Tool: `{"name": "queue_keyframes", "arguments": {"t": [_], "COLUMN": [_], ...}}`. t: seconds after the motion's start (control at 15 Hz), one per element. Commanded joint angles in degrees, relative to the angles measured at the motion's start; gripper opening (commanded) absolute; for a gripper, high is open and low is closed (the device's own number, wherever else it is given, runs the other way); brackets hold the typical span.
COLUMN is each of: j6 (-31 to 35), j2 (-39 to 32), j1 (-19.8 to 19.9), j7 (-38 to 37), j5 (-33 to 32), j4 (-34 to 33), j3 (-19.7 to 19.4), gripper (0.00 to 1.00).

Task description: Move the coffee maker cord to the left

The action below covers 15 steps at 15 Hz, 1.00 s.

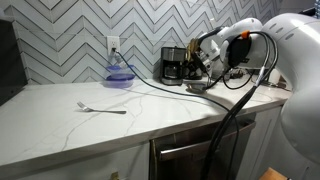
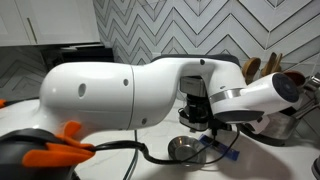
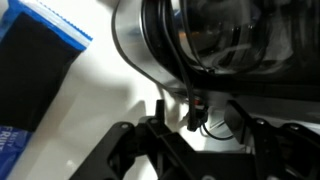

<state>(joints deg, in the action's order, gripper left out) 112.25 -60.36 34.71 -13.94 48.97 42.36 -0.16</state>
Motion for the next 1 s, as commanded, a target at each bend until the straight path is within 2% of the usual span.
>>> {"name": "queue_keyframes", "arguments": {"t": [0.0, 0.07, 0.13, 0.2, 0.33, 0.47, 0.93], "j6": [1.4, 1.5, 1.8, 2.3, 2.1, 1.5, -1.4], "j2": [-4.1, -5.2, -5.7, -5.4, -5.8, -5.8, -3.1], "j1": [0.6, 1.0, 1.0, 0.7, 0.7, 0.6, 0.2], "j7": [0.0, -0.5, -0.6, -0.2, -0.2, -0.3, -3.8], "j5": [1.3, 0.6, 0.5, 1.5, 1.6, 1.5, -1.5], "j4": [-4.8, -6.3, -6.8, -6.0, -6.4, -6.4, -3.9], "j3": [1.4, 2.3, 2.4, 1.9, 2.0, 1.9, -0.7], "gripper": [0.61, 0.59, 0.49, 0.31, 0.13, 0.01, 0.02]}}
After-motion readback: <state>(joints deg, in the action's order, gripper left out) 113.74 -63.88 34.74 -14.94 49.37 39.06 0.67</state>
